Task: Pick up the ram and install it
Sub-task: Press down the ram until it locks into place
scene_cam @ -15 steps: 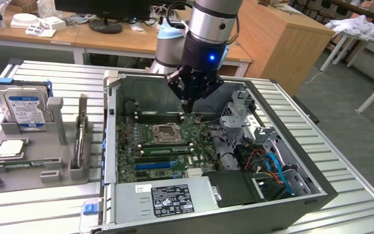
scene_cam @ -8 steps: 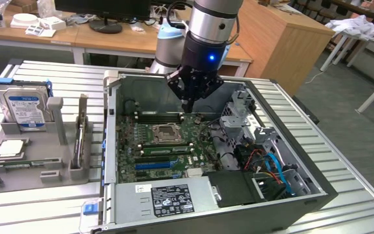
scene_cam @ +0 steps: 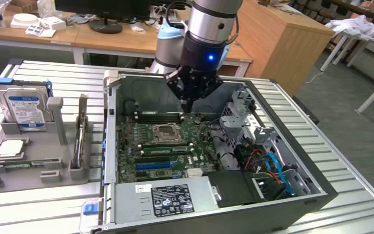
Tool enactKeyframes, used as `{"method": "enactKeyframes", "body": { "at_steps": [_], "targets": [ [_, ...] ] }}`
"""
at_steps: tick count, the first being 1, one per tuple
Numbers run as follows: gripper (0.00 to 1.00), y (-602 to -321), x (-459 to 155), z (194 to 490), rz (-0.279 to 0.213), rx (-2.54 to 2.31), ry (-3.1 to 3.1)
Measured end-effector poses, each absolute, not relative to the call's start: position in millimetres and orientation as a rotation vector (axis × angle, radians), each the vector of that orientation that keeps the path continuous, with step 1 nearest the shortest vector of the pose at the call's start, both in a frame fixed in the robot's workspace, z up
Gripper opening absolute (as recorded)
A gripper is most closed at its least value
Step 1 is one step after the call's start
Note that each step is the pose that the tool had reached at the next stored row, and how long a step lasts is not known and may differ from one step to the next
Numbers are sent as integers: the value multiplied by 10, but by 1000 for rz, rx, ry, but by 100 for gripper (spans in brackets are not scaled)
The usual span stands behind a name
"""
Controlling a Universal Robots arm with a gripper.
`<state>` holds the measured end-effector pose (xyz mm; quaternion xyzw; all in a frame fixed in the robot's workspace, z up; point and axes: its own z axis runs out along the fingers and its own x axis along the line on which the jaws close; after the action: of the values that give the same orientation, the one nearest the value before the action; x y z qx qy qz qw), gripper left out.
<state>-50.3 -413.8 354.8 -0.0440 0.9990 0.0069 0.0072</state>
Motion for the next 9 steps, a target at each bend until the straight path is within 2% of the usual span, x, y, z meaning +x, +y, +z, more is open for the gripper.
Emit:
{"method": "enactKeyframes", "body": {
  "at_steps": [9],
  "targets": [
    [11, -4138, -535, 3547, 22, -137, 3124]
  ]
}}
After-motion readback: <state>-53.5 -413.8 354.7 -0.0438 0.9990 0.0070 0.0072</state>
